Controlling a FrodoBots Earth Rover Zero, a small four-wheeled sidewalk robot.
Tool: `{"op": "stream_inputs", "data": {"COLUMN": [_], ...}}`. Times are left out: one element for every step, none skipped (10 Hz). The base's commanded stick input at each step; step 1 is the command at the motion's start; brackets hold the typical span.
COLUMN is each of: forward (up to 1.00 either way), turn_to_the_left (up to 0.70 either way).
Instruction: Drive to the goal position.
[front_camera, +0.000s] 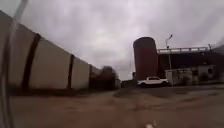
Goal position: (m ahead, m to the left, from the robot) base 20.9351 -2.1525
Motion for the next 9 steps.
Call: {"op": "stream_inputs", "data": {"forward": [1.00, 1.00, 1.00, 1.00, 1.00, 1.00, 1.00, 1.00, 1.00], "turn_to_the_left": [0.00, 0.00, 0.00, 0.00, 0.00, 0.00, 0.00, 0.00, 0.00]}}
